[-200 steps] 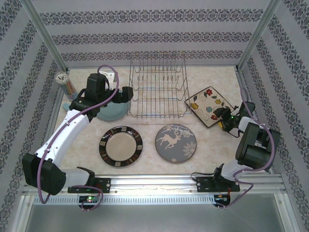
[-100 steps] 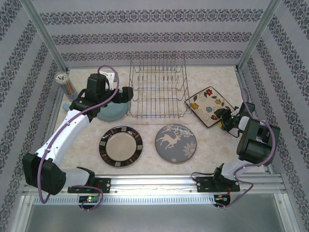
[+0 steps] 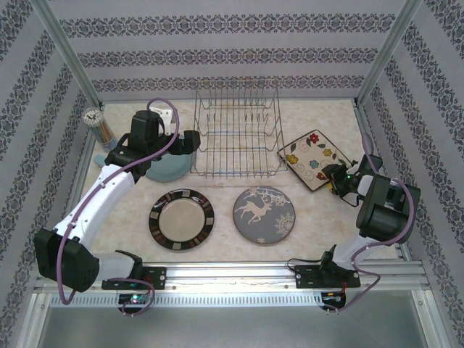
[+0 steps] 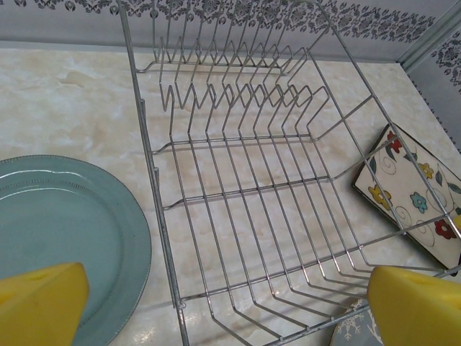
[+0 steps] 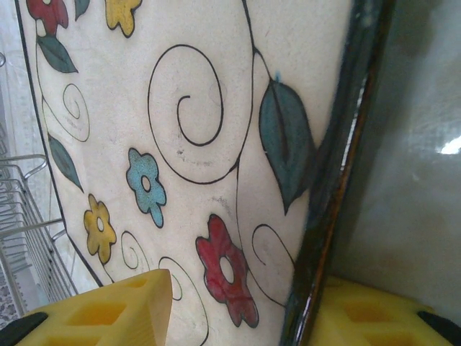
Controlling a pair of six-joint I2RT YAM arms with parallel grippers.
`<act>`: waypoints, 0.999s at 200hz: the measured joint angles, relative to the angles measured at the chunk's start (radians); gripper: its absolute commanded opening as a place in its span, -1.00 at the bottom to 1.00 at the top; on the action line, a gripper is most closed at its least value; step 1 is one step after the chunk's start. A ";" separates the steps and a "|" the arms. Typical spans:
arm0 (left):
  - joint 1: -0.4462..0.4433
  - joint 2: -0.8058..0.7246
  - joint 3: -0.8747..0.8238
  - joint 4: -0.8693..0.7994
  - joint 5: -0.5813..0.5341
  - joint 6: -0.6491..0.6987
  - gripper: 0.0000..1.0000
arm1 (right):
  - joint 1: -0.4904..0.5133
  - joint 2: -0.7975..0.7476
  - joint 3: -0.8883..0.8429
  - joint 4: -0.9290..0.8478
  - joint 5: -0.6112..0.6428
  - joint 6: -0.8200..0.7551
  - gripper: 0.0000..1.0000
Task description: Load the plates into the dish rack
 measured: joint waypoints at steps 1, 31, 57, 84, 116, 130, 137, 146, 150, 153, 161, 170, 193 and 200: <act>0.000 0.000 0.000 0.000 0.000 0.000 0.99 | 0.000 0.000 0.000 0.000 0.000 0.000 -0.04; 0.000 0.000 0.000 0.000 0.000 0.003 0.99 | -0.014 0.000 -0.002 0.014 -0.014 0.003 -0.05; 0.000 0.000 0.000 0.000 0.000 0.004 0.99 | -0.019 0.000 -0.007 0.025 -0.024 0.004 -0.05; 0.000 0.000 0.000 0.000 0.000 0.006 0.99 | -0.019 0.000 -0.011 0.035 -0.026 0.016 -0.05; 0.000 0.000 -0.001 0.000 0.000 0.007 0.99 | -0.026 0.011 -0.026 0.082 -0.046 0.036 -0.09; 0.000 0.001 -0.001 0.000 0.000 0.007 0.99 | -0.032 0.021 -0.030 0.105 -0.058 0.051 -0.11; 0.000 0.001 -0.002 0.000 0.000 0.007 0.99 | -0.035 0.024 -0.034 0.114 -0.068 0.055 -0.12; 0.000 0.001 -0.002 0.000 0.000 0.007 0.99 | -0.039 0.027 -0.035 0.123 -0.076 0.062 -0.13; 0.000 0.001 -0.002 0.000 0.000 0.007 0.99 | -0.039 0.027 -0.037 0.126 -0.078 0.064 -0.13; 0.000 0.001 -0.002 0.000 0.000 0.007 0.99 | -0.039 0.027 -0.038 0.128 -0.078 0.066 -0.13; 0.000 0.001 -0.002 0.000 0.000 0.007 0.99 | -0.039 0.028 -0.040 0.134 -0.078 0.070 -0.14; 0.000 0.001 -0.002 0.000 0.000 0.007 0.99 | -0.041 0.028 -0.041 0.137 -0.078 0.074 -0.14; 0.000 0.003 -0.002 0.000 0.000 0.007 0.99 | -0.044 0.030 -0.047 0.150 -0.085 0.077 -0.16; 0.000 0.004 -0.002 0.000 0.000 0.007 0.99 | -0.045 0.031 -0.047 0.151 -0.089 0.079 -0.16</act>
